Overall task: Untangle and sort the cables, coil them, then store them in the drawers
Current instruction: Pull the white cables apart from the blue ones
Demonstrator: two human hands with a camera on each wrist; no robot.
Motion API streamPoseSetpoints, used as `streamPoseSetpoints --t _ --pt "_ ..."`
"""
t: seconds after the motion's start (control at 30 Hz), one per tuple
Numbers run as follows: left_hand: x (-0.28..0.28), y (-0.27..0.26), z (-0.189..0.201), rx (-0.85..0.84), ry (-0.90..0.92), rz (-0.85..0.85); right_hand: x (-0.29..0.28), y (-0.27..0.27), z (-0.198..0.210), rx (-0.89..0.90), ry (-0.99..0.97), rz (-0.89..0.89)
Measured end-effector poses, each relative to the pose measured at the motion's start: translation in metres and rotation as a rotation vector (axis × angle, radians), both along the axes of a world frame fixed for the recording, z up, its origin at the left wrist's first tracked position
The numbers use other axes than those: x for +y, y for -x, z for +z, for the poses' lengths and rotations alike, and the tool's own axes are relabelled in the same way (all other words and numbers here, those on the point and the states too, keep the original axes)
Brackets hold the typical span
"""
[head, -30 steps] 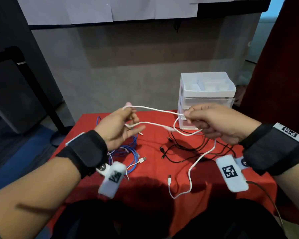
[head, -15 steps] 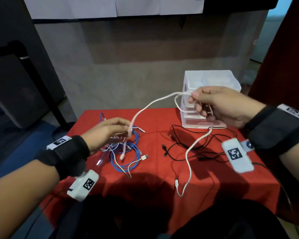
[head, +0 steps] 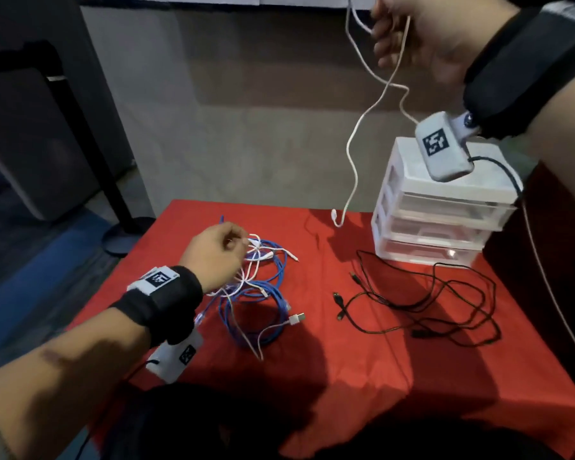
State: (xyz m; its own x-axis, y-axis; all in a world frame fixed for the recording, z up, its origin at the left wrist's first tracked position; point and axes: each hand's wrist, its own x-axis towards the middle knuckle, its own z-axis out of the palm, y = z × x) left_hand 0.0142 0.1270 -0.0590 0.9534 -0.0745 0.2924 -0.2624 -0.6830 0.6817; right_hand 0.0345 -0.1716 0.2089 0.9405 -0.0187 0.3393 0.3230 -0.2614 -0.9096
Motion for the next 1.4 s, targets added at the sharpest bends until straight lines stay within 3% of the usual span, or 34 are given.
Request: streamPoseSetpoints --t 0.13,0.27,0.37,0.47,0.6,0.7,0.83,0.97,1.07,1.17,1.3,1.4 --pt "0.0 -0.01 -0.012 0.031 -0.338 -0.101 0.004 -0.034 -0.064 0.109 0.071 -0.07" --pt "0.003 -0.018 -0.02 0.098 -0.511 -0.058 0.007 -0.051 -0.174 0.456 0.268 -0.074" --pt "0.008 -0.022 -0.023 0.095 -0.472 0.025 0.003 -0.052 -0.239 0.681 0.387 -0.081" --pt "0.018 -0.025 -0.027 0.095 -0.359 0.053 -0.005 -0.053 -0.267 0.769 0.408 -0.094" --pt "0.025 -0.029 -0.019 0.058 -0.172 0.112 -0.013 -0.059 -0.261 0.616 0.403 -0.177" --pt "0.028 -0.031 0.0 -0.053 -0.088 0.177 -0.014 -0.051 -0.24 0.457 0.515 -0.217" --pt "0.023 -0.026 0.032 -0.108 0.048 0.172 0.005 -0.017 -0.217 0.292 0.583 -0.17" --pt "0.004 -0.005 0.062 0.015 0.334 0.008 0.049 0.024 -0.189 0.091 0.462 0.048" --pt "-0.015 0.023 0.083 0.103 0.5 -0.153 0.08 0.052 -0.171 0.137 0.272 0.243" --pt "-0.024 0.045 0.099 0.172 0.649 -0.262 0.089 0.067 -0.163 0.164 0.169 0.269" --pt "-0.026 0.059 0.109 0.222 0.641 -0.34 0.074 0.081 -0.156 0.251 0.032 0.279" --pt "-0.022 0.057 0.106 0.208 0.411 -0.395 0.06 0.093 -0.141 0.245 -0.059 0.251"
